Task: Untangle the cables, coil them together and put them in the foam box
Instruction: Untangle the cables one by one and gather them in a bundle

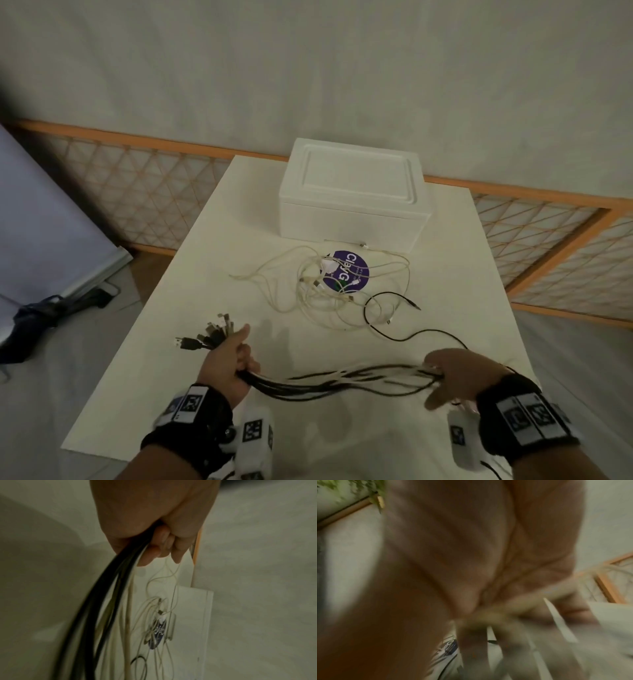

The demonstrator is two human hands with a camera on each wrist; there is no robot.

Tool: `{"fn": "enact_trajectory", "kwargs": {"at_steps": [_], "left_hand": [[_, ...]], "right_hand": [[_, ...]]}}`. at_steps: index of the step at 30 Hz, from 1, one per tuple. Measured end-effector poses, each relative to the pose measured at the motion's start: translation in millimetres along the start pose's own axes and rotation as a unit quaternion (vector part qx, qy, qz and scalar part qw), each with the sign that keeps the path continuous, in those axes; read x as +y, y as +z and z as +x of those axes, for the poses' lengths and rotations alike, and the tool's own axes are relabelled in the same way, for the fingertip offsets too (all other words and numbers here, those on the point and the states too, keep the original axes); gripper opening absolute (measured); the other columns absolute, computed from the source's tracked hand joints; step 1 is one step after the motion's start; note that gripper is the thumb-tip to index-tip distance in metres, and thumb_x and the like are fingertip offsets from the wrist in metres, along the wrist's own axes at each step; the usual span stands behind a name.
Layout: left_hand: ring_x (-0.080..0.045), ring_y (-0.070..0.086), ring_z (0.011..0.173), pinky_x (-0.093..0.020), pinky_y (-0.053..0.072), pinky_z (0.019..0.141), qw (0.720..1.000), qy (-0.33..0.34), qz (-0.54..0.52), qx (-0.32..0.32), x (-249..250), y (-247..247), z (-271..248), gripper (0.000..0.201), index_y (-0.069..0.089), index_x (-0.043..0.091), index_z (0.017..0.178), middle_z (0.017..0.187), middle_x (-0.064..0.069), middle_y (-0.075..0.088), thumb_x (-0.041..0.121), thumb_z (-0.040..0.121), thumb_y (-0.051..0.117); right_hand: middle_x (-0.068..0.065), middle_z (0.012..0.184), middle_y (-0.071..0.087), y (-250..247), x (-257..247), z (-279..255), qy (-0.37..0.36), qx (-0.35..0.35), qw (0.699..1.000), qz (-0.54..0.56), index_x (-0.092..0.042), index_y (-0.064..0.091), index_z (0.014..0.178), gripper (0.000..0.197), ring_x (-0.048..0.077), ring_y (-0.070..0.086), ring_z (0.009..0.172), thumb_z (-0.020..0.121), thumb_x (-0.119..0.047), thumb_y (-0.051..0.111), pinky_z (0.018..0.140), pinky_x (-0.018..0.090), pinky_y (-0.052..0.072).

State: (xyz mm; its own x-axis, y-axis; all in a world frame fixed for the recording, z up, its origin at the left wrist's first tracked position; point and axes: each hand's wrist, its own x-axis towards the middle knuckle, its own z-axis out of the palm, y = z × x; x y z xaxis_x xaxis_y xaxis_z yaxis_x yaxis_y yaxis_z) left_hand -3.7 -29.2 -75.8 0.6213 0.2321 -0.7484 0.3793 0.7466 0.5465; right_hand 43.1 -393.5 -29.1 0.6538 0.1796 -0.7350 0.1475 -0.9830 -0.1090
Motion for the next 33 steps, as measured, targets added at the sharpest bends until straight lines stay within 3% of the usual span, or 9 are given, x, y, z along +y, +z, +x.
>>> {"fn": "enact_trajectory", "kwargs": {"at_steps": [1,3,4,6,9,14,22,28,33], "left_hand": [[-0.008,0.022,0.031,-0.016,0.029,0.036,1.000,-0.004,0.016,0.007,-6,2,2,0.032,0.043,0.018,0.067,0.044,0.006,0.024,0.010,0.091,0.062],[-0.008,0.024,0.033,-0.018,0.031,0.037,0.999,0.000,0.043,0.018,-15,6,4,0.031,0.044,0.016,0.068,0.045,0.005,0.026,0.005,0.088,0.064],[-0.009,0.025,0.033,-0.019,0.031,0.038,0.998,0.005,0.055,0.024,-17,9,5,0.032,0.043,0.017,0.068,0.045,0.005,0.026,0.004,0.087,0.065],[-0.010,0.026,0.033,-0.022,0.032,0.040,0.997,0.014,0.069,0.035,-19,16,5,0.033,0.043,0.017,0.067,0.044,0.005,0.028,0.005,0.087,0.066],[-0.009,0.025,0.032,-0.024,0.030,0.043,0.998,0.017,0.043,0.041,-18,27,5,0.029,0.047,0.017,0.069,0.044,0.006,0.029,0.009,0.088,0.067],[-0.009,0.024,0.032,-0.020,0.031,0.041,0.999,0.010,-0.002,0.033,-17,33,8,0.023,0.049,0.021,0.075,0.043,0.006,0.028,0.017,0.092,0.063],[-0.009,0.025,0.035,-0.023,0.033,0.044,1.000,0.000,-0.010,0.011,-14,31,6,0.025,0.047,0.020,0.072,0.046,0.005,0.027,0.020,0.092,0.064],[-0.008,0.025,0.036,-0.022,0.034,0.043,0.999,0.003,-0.018,-0.029,-9,34,3,0.029,0.045,0.021,0.069,0.048,0.005,0.028,0.022,0.093,0.062],[-0.008,0.024,0.038,-0.021,0.034,0.043,0.997,0.006,-0.007,-0.082,1,47,-1,0.026,0.046,0.021,0.071,0.051,0.005,0.030,0.023,0.094,0.059]], "right_hand": [[-0.017,0.118,0.050,-6,0,2,-0.008,-0.038,0.999,0.030,-0.033,0.051,0.125,0.092,0.012,0.051,0.117,0.045,-0.067,0.080,0.096,0.026,0.041],[-0.020,0.123,0.043,-18,-3,9,-0.055,0.020,0.992,0.110,-0.037,0.046,0.134,0.107,0.008,0.046,0.122,0.039,-0.081,0.069,0.100,0.023,0.036],[-0.020,0.122,0.045,-24,-9,14,-0.075,0.084,0.981,0.156,-0.036,0.050,0.131,0.095,0.006,0.048,0.117,0.048,-0.079,0.068,0.096,0.021,0.037],[-0.013,0.114,0.054,-35,-30,30,-0.093,0.204,0.948,0.227,-0.029,0.060,0.120,0.050,0.006,0.053,0.102,0.077,-0.052,0.070,0.084,0.018,0.039],[-0.002,0.114,0.062,-44,-65,68,-0.111,0.286,0.945,0.115,-0.021,0.063,0.115,0.025,0.015,0.056,0.103,0.094,-0.029,0.053,0.089,0.025,0.041],[-0.001,0.110,0.062,-40,-102,112,-0.101,0.279,0.955,-0.025,-0.027,0.058,0.113,0.027,0.023,0.059,0.098,0.099,-0.026,0.035,0.080,0.035,0.043],[-0.007,0.101,0.066,-38,-113,137,-0.056,0.249,0.964,-0.076,-0.033,0.056,0.105,0.022,0.019,0.061,0.093,0.096,-0.027,0.036,0.086,0.038,0.032],[-0.014,0.093,0.068,-58,-109,120,-0.079,0.310,0.940,0.121,-0.033,0.060,0.096,0.017,0.012,0.062,0.095,0.095,-0.036,0.043,0.088,0.034,0.029],[-0.014,0.080,0.064,-75,-112,89,-0.118,0.334,0.895,0.273,-0.031,0.057,0.089,0.004,0.015,0.063,0.087,0.087,-0.030,0.060,0.084,0.034,0.047]]}}
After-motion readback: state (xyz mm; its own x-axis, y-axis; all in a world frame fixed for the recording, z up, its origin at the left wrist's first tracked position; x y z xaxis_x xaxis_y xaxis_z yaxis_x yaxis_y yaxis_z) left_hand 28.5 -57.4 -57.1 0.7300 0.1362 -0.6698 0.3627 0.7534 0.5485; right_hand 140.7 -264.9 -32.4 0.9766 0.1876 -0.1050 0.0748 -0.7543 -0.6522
